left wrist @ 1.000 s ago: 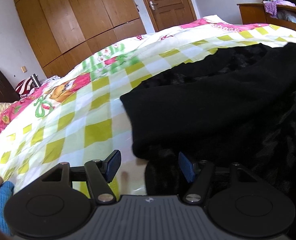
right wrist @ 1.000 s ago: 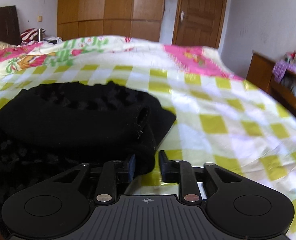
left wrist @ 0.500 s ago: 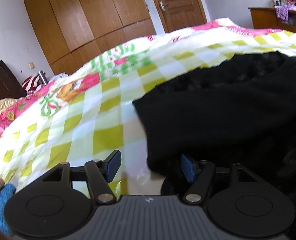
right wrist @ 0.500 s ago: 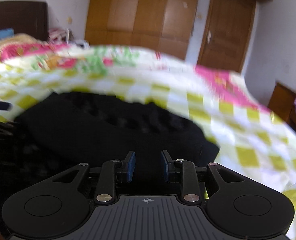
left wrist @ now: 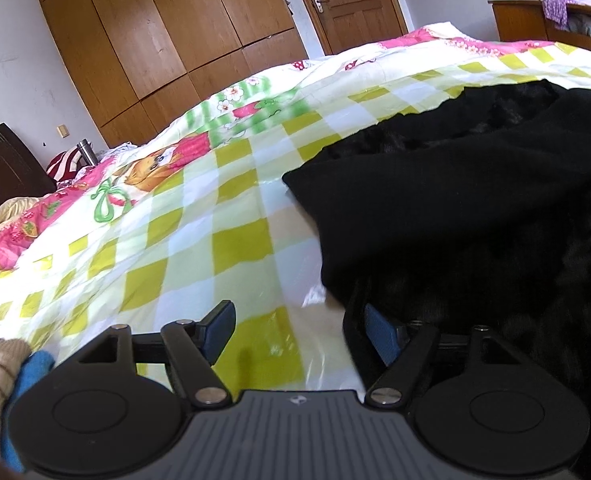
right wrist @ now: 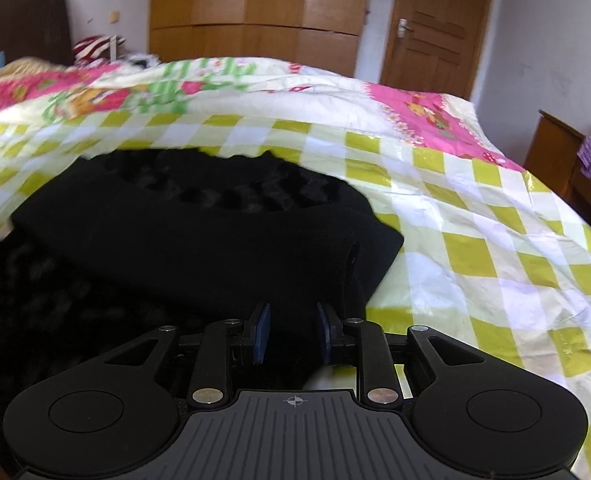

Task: Fold small clothes

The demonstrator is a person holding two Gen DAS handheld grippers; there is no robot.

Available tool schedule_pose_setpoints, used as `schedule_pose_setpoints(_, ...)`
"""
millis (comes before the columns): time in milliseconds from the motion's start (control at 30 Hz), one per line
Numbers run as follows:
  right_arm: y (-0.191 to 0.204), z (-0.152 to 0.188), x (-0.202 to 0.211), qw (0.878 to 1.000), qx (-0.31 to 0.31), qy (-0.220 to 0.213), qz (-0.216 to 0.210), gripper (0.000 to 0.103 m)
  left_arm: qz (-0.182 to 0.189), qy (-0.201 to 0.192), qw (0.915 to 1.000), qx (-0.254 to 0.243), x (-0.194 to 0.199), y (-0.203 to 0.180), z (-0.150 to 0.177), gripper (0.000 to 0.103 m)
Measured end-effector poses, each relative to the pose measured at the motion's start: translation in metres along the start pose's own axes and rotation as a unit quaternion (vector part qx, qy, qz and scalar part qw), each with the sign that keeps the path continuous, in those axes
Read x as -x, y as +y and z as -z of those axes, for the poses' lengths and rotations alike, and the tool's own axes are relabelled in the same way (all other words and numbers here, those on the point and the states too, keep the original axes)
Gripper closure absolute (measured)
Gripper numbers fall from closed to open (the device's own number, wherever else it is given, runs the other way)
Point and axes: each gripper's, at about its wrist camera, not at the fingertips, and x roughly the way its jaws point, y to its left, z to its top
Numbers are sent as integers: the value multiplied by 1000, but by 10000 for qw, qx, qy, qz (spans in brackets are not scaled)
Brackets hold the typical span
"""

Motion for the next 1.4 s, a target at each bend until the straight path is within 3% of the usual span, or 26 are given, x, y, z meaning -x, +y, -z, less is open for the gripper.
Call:
schedule_pose_setpoints(167,4,20,35,9991,-116,323,-233,76,18,312,9995,28,27,11,20,19)
schedule_pose_setpoints(400,3,55,79,9873,-750,1133,-829,75,798,545,9950,252,88,10,45,19)
schedule_pose_setpoints(533,2,73,88,9663,-1406,1682,-1348,75,1467,846,9843,491,107,7,57,19)
schedule_pose_setpoints(733,11,96,83,9413,-1816,2270,-1717,74,1781,1259,9738,649,107,4,76,19)
schedule_pose_setpoints(1133,7,105,78,9174,-2128,2551,-2192,72,2236,1536,9580,932,110,21,73,31)
schedule_pose_setpoints(1267,13,108,80,9165,-2097,2546,-2264,71,2173,1549,9594,909,111,22,74,33)
schedule_pose_setpoints(1300,15,108,81,9186,-2072,2524,-2225,76,2116,1535,9613,864,113,21,73,36)
schedule_pose_setpoints(1333,16,107,81,9205,-2026,2523,-2192,94,2076,1536,9624,837,114,21,73,37)
schedule_pose_setpoints(1400,13,102,83,9227,-1982,2505,-2157,97,2047,1549,9635,762,117,21,74,41)
